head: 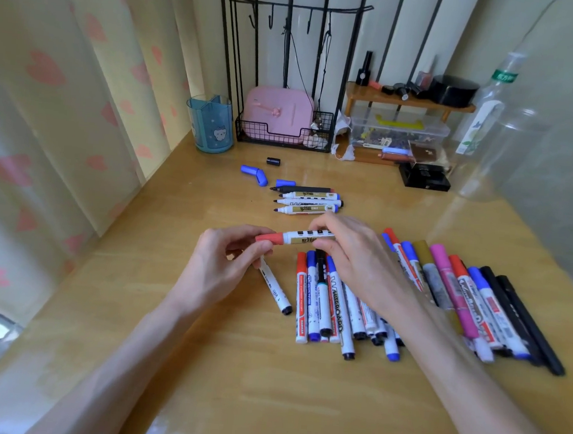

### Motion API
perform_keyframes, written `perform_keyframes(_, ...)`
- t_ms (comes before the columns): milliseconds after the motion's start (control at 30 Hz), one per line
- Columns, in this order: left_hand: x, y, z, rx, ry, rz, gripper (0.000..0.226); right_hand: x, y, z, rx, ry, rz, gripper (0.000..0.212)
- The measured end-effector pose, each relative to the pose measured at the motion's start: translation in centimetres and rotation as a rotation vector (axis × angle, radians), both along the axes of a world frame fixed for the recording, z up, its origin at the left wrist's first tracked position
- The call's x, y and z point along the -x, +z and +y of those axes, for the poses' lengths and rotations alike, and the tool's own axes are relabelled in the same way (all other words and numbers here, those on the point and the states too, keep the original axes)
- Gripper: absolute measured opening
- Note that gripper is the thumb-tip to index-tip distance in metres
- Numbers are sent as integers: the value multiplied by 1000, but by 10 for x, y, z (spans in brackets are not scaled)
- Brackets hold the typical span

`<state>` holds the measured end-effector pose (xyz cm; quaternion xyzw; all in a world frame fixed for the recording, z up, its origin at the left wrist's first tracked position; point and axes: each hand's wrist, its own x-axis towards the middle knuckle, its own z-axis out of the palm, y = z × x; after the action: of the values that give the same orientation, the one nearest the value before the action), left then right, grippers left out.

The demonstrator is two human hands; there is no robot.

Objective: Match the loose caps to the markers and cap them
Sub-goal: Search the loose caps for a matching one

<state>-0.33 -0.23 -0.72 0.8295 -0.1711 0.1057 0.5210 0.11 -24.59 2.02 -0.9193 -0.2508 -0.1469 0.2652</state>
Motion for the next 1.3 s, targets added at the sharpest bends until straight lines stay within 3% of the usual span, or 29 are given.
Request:
perform_keyframes(433,2,-4,-7,-71,-41,-37,16,2,-2,-8,62,16,-32,24)
perform_keyframes(733,-19,-7,0,-316,66,-168,20,-19,14,-37,117,-196,-20,27)
perform_keyframes(933,-39,-19,-9,-531,-64,-109,33,-24,12,-36,112,-218,9,28)
perform_keyframes(1100,-64,-6,-2,-417,17,-43,32,-30,14,-36,92,-235,6,29)
perform_keyframes(1300,-122,-9,-7,-427,197,-23,42,-37,11,-37,68,-246,5,28)
